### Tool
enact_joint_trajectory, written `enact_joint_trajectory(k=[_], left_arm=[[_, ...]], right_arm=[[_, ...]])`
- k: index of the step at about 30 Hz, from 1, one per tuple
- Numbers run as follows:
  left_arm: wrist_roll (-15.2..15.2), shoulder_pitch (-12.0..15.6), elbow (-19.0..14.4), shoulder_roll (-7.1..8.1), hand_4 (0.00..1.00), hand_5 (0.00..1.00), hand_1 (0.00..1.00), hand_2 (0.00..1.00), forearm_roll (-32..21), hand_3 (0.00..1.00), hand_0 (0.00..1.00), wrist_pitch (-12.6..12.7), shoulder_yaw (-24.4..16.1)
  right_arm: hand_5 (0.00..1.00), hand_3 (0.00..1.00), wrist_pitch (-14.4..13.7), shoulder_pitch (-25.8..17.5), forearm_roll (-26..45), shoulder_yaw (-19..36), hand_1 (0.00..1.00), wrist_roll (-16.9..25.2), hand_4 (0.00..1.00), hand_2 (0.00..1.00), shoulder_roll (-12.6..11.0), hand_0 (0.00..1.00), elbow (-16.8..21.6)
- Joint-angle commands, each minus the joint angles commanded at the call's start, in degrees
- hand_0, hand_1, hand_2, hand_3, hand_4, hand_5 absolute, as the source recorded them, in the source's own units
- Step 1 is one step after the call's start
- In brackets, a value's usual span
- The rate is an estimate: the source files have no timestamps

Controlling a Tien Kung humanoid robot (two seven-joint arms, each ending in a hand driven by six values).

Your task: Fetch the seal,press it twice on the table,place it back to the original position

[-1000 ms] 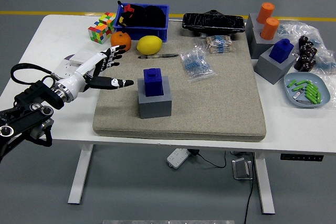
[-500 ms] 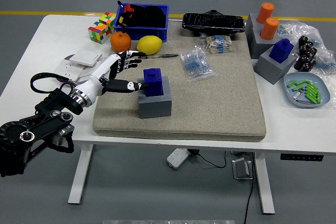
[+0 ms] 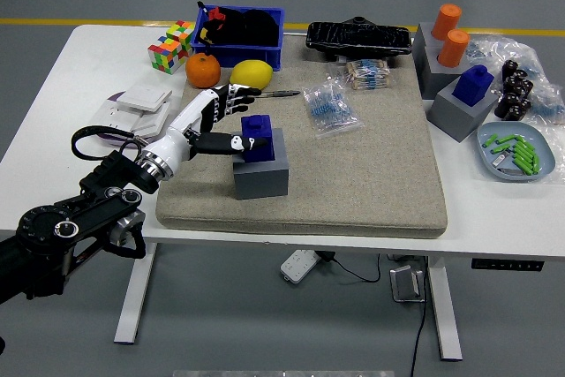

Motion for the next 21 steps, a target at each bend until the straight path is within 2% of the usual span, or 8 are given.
enact_joint_trajectory(k=[10, 11, 16, 17, 21], left_arm=[[-0.9, 0.1, 1.9, -1.06, 0.924, 0.002, 0.816, 0.807, -1.9, 0.719, 0.782, 0.5, 0.7], [-1.1, 0.1, 2.1, -1.15, 0.880, 0.002, 0.767, 0.737, -2.1, 0.693, 0.764, 0.5, 0.7], [-1.7, 0.4, 2.4, -1.34, 0.880, 0.002, 0.767, 0.737, -2.4, 0.693, 0.764, 0.7, 1.1], [-1.7, 0.4, 2.5, -1.39, 0.863, 0.002, 0.700, 0.663, -2.3, 0.663, 0.729, 0.7, 1.2], [-1.8, 0.6, 2.6, -1.48, 0.863, 0.002, 0.700, 0.663, -2.3, 0.663, 0.729, 0.7, 1.5]], right_arm=[[0.516, 0.624, 0.0, 0.0, 0.2, -0.3, 0.687, 0.0, 0.736, 0.663, 0.0, 0.739, 0.0], [0.516, 0.625, 0.0, 0.0, 0.2, -0.3, 0.688, 0.0, 0.737, 0.663, 0.0, 0.739, 0.0], [0.516, 0.625, 0.0, 0.1, 0.2, -0.3, 0.688, 0.0, 0.737, 0.663, 0.0, 0.739, 0.0], [0.516, 0.623, 0.0, 0.1, 0.2, -0.3, 0.687, 0.0, 0.737, 0.663, 0.0, 0.739, 0.0], [0.516, 0.623, 0.0, 0.1, 0.3, -0.3, 0.687, 0.0, 0.737, 0.663, 0.0, 0.739, 0.0]])
